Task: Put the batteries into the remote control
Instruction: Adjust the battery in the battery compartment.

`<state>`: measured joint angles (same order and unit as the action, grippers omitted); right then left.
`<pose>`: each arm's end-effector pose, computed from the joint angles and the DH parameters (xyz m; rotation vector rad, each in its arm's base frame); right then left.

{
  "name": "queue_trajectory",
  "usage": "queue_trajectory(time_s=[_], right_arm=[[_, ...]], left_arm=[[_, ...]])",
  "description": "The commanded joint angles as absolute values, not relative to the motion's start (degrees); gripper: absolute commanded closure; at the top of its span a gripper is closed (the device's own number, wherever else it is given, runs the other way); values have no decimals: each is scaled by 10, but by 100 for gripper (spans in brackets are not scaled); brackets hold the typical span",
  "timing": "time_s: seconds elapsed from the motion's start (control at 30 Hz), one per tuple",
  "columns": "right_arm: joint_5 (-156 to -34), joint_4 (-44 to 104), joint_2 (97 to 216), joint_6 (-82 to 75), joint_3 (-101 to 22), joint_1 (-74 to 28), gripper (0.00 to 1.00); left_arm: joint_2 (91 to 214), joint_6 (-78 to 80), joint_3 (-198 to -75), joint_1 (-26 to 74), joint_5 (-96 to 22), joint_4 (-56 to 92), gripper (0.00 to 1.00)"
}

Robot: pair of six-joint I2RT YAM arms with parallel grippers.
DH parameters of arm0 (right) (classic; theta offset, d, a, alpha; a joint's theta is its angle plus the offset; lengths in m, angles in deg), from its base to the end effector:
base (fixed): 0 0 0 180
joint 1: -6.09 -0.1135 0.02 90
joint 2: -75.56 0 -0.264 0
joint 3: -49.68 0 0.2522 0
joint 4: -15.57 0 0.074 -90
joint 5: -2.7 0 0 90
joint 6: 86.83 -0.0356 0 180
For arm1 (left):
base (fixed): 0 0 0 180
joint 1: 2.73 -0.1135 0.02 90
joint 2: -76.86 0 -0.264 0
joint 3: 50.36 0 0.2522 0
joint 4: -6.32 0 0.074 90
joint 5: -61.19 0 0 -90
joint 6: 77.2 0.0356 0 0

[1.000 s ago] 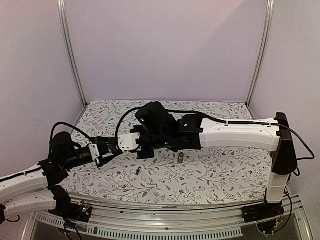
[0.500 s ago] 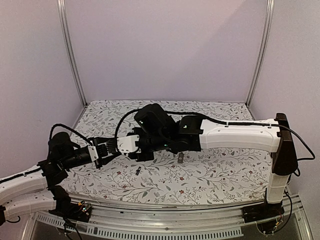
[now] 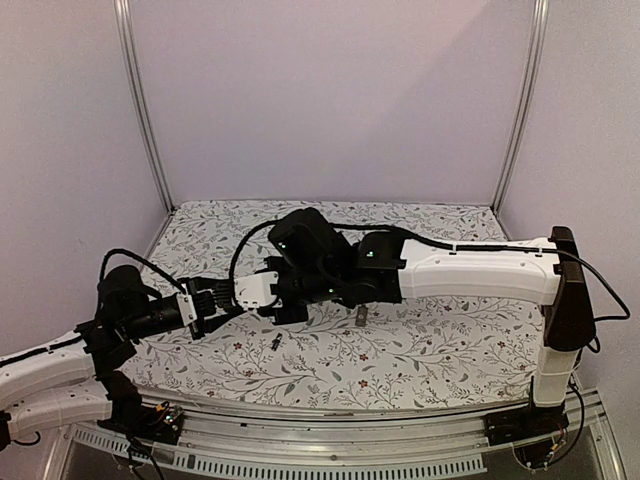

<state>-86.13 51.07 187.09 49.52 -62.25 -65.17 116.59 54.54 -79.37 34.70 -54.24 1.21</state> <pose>0.1481 0.4342 0.2978 -1.8691 1.1453 0.2237 0.1260 -0.1157 0.2250 1.2994 1.0468 -0.3129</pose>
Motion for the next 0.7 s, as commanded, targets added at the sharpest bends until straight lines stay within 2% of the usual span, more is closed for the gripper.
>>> queue_trajectory(time_s=[0.0, 0.17, 0.27, 0.33, 0.5, 0.67], right_arm=[[-867, 492, 1860, 422, -630, -640, 75], [-866, 487, 1858, 411, -622, -639, 74], [-856, 470, 1857, 399, -609, -635, 64], [-854, 463, 1857, 397, -600, -632, 61], [-867, 448, 1851, 386, -586, -627, 63], [-938, 387, 1811, 336, -535, -596, 65]], left_arm=[[1162, 603, -790, 369, -559, -17, 100], [1176, 619, -791, 371, -520, -18, 100], [1183, 609, -790, 370, -510, -15, 100], [1187, 595, -790, 370, -505, -12, 100], [1189, 595, -792, 370, -508, -9, 100], [1202, 626, -789, 370, -505, -14, 100]])
